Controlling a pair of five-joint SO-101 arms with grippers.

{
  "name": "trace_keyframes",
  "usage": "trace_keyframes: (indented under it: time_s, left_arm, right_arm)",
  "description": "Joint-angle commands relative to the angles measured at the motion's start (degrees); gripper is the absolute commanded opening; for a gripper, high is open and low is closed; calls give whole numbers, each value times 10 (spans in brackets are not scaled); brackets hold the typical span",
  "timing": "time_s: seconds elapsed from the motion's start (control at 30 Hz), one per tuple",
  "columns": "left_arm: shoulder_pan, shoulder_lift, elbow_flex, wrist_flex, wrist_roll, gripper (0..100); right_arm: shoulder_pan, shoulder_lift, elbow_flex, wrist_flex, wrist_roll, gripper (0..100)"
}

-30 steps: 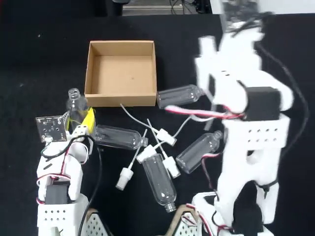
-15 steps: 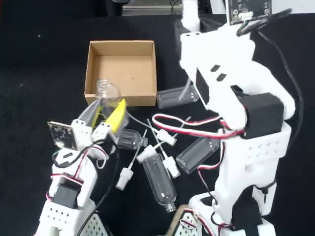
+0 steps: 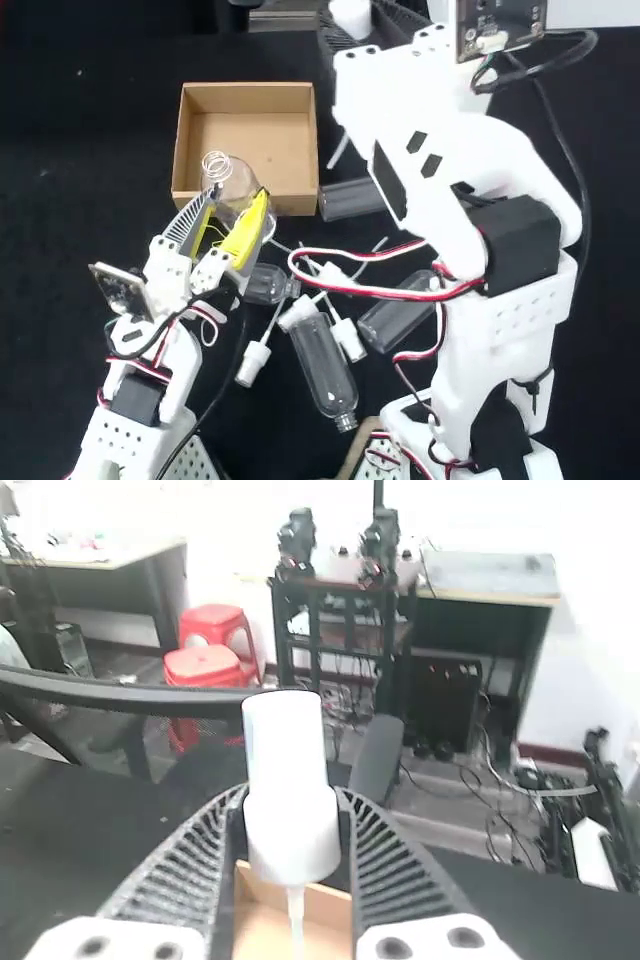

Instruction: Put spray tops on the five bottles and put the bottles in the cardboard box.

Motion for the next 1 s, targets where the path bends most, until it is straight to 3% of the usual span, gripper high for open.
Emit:
trace_keyframes:
  time_s: [0.0, 0.23, 0.97]
  left_arm:
    - [-38, -10, 11, 27, 2, 30]
    - [-92, -10, 11, 2, 6, 30]
    - [-132, -9, 11, 0, 1, 30]
  right_arm:
    - [-27, -1, -31, -35, -3, 11]
    - [-47, 1, -30, -40, -3, 11]
    - [-43, -4, -37, -35, -3, 11]
